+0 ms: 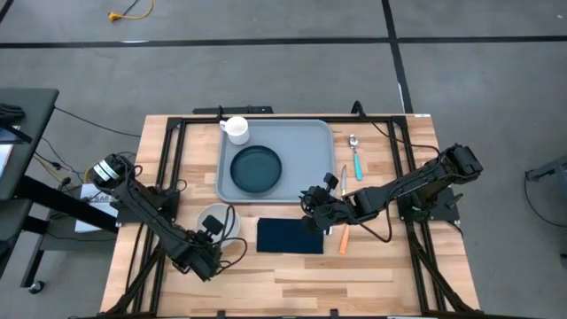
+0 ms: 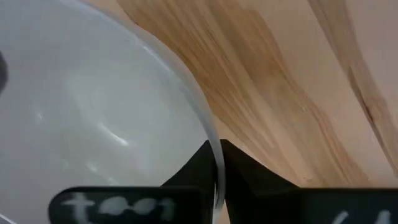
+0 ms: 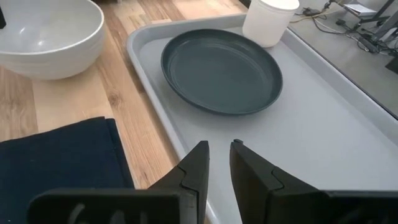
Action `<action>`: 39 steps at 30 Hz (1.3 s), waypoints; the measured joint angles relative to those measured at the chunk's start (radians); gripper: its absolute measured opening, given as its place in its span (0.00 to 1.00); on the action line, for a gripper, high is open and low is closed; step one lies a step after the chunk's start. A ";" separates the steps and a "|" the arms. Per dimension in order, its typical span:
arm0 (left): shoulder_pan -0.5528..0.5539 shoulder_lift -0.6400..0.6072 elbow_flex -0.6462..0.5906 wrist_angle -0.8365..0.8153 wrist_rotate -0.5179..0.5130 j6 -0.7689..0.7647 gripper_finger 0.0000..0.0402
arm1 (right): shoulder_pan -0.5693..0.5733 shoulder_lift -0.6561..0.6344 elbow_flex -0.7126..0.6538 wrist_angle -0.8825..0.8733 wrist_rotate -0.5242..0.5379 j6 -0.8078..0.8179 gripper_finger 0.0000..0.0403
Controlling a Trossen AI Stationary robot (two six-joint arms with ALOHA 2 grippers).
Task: Set up tray
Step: Put the white bowl on the black plate
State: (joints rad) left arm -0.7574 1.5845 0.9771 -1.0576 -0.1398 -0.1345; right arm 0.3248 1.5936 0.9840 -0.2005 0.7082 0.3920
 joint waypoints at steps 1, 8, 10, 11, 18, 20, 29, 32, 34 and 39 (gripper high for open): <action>0.000 0.000 0.000 -0.002 0.000 0.000 0.01 | 0.000 0.000 0.000 0.000 0.000 0.000 0.15; 0.000 0.000 0.056 -0.094 -0.017 0.016 0.00 | 0.000 0.000 0.000 0.000 0.000 0.000 0.15; 0.000 0.000 0.098 -0.156 -0.040 0.019 0.00 | 0.000 0.000 0.000 0.000 0.000 0.000 0.15; 0.000 0.000 0.120 -0.192 -0.054 0.023 0.00 | 0.000 0.000 0.000 0.000 0.000 0.000 0.15; 0.067 0.000 0.262 -0.387 -0.148 0.147 0.00 | 0.000 0.000 0.000 0.000 0.000 0.000 0.15; 0.106 0.000 0.293 -0.402 -0.154 0.191 0.00 | 0.000 0.000 0.000 0.000 0.000 -0.001 0.15; 0.349 0.000 0.376 -0.385 -0.155 0.484 0.00 | 0.000 0.000 0.000 -0.005 -0.002 -0.026 0.15; 0.452 0.000 0.392 -0.362 -0.156 0.580 0.00 | 0.000 0.000 0.000 -0.005 -0.002 -0.033 0.15; 0.523 0.000 0.399 -0.337 -0.145 0.639 0.00 | 0.000 0.000 0.000 -0.008 -0.002 -0.035 0.15; 0.699 0.000 0.402 -0.257 -0.056 0.770 0.00 | 0.000 0.000 0.000 -0.008 -0.002 -0.051 0.15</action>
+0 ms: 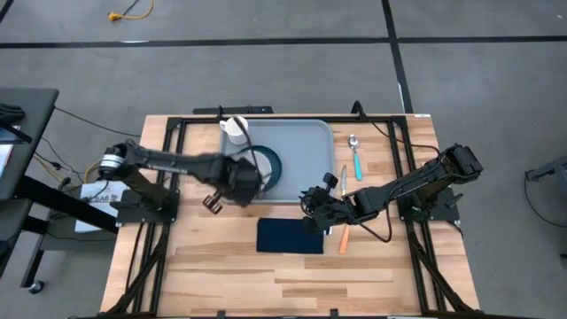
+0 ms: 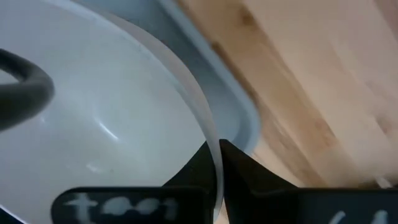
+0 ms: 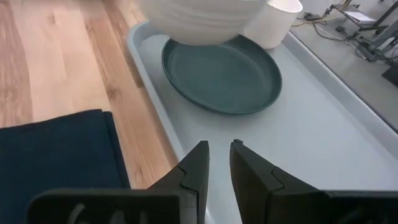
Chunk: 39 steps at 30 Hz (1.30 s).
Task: Set up tray
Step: Put the white bowl on the black plate
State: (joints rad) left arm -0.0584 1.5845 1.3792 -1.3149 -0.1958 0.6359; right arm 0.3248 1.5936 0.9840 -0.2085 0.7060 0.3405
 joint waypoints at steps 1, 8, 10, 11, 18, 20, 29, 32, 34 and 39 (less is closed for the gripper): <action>0.030 0.000 0.000 0.015 0.014 0.020 0.00 | 0.000 0.000 0.000 0.000 0.000 -0.002 0.15; 0.201 0.000 0.000 0.103 0.076 0.106 0.00 | 0.022 0.000 0.000 0.048 -0.082 -0.211 0.15; 0.228 0.000 0.000 0.117 0.097 0.120 0.00 | 0.035 0.000 0.000 0.110 -0.169 -0.305 0.15; 0.238 0.000 0.000 0.125 0.108 0.124 0.00 | 0.041 0.000 0.000 0.146 -0.211 -0.348 0.15; 0.256 0.000 0.000 0.170 0.115 0.142 0.00 | 0.035 -0.002 -0.129 0.569 -0.298 -0.417 0.15; 0.256 0.000 0.000 0.171 0.119 0.141 0.00 | 0.020 -0.002 -0.198 0.670 -0.261 -0.359 0.15; 0.255 -0.001 -0.026 0.192 0.165 0.119 0.00 | -0.022 -0.006 -0.367 0.867 -0.206 -0.205 0.15; 0.255 -0.001 -0.060 0.199 0.160 0.108 0.00 | -0.018 -0.006 -0.368 0.877 -0.207 -0.216 0.15; 0.255 -0.001 -0.088 0.212 0.148 0.104 0.00 | -0.017 -0.006 -0.367 0.878 -0.207 -0.217 0.15; 0.255 -0.001 -0.156 0.265 0.090 0.102 0.00 | -0.017 -0.006 -0.367 0.867 -0.207 -0.218 0.15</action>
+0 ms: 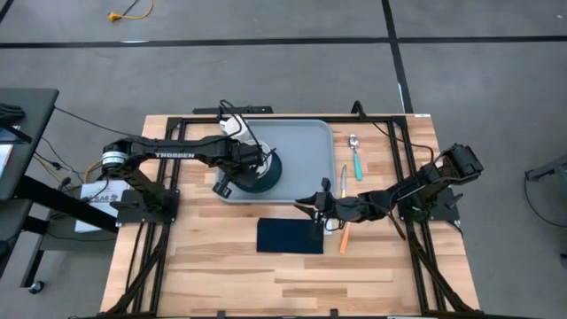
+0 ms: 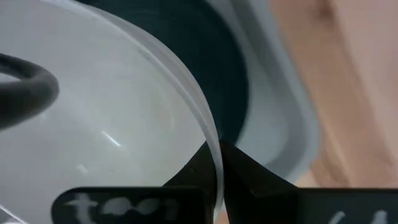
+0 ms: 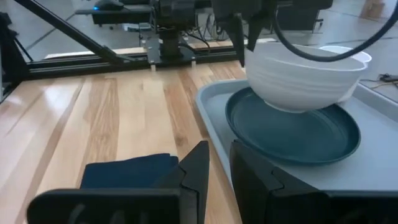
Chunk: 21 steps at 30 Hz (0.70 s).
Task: Set up tray
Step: Put the white bowl on the black plate
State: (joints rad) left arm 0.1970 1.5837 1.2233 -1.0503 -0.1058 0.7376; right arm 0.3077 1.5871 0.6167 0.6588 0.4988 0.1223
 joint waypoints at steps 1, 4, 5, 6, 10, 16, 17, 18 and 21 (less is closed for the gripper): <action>0.000 0.000 -0.014 0.022 -0.016 0.000 0.00 | 0.000 0.000 0.000 0.000 0.000 0.000 0.15; 0.000 0.000 -0.052 0.050 -0.053 0.000 0.00 | 0.000 0.000 0.000 0.000 0.000 0.000 0.15; 0.000 0.000 -0.062 0.058 -0.056 0.000 0.00 | 0.000 0.000 0.000 0.000 0.000 0.000 0.15; 0.000 0.000 -0.072 0.066 -0.057 0.000 0.00 | 0.000 0.000 0.000 0.000 0.000 0.000 0.15; 0.000 0.000 -0.096 0.078 -0.057 0.000 0.00 | 0.000 0.000 0.000 0.000 -0.001 0.000 0.15; 0.000 0.000 -0.101 0.085 -0.056 0.000 0.00 | -0.001 0.000 0.000 -0.016 -0.002 0.000 0.15; 0.000 0.000 -0.101 0.091 -0.056 0.000 0.00 | -0.001 0.000 0.000 -0.018 -0.002 0.000 0.15; 0.000 0.000 -0.101 0.102 -0.055 0.000 0.00 | -0.001 0.000 0.000 -0.020 -0.002 0.000 0.15; 0.000 0.000 -0.101 0.128 -0.030 0.002 0.00 | -0.001 0.000 0.000 -0.024 -0.002 0.001 0.15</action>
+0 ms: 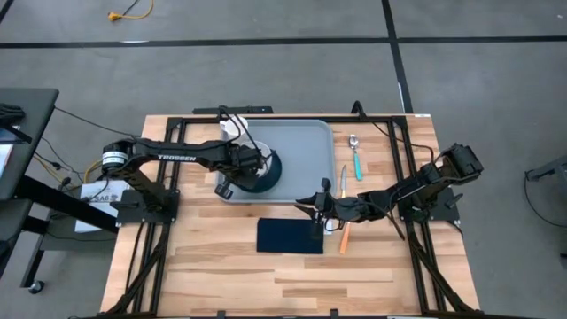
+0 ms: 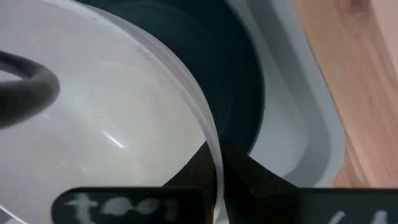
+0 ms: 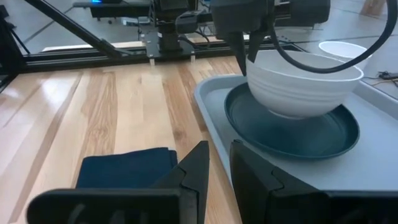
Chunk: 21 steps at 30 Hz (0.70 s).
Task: Set up tray
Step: Put the white bowl on the black plate
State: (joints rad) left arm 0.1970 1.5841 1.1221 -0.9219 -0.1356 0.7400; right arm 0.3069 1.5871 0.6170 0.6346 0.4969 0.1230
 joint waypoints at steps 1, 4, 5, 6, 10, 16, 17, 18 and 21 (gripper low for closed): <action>-0.001 0.000 0.000 0.004 0.005 0.001 0.00 | 0.000 0.000 0.000 0.000 0.000 0.000 0.15; -0.003 0.004 0.000 -0.001 0.006 0.001 0.00 | 0.000 0.000 0.000 -0.002 0.000 0.000 0.15; -0.003 0.007 0.000 -0.005 0.008 0.001 0.00 | 0.000 0.000 0.000 -0.002 0.000 0.000 0.15; -0.003 0.008 0.000 -0.013 0.007 -0.001 0.00 | 0.000 0.000 0.000 -0.002 0.000 0.000 0.15; -0.002 0.024 0.000 -0.010 0.000 -0.005 0.00 | 0.000 0.000 0.000 -0.003 0.000 0.000 0.15; -0.001 0.022 0.000 -0.003 -0.004 -0.012 0.00 | 0.000 0.000 0.000 -0.008 0.000 0.000 0.15; 0.000 0.022 0.000 -0.007 -0.002 -0.013 0.00 | 0.000 0.000 0.000 -0.009 0.000 0.000 0.15; 0.000 0.022 0.000 -0.008 -0.002 -0.013 0.00 | 0.000 0.000 0.000 -0.008 0.000 0.000 0.15; 0.001 0.022 0.000 -0.007 -0.002 -0.014 0.00 | 0.000 0.000 0.000 -0.010 0.000 0.001 0.15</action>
State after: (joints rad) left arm 0.1978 1.6058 1.1217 -0.9287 -0.1379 0.7261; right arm 0.3069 1.5871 0.6174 0.6250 0.4969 0.1238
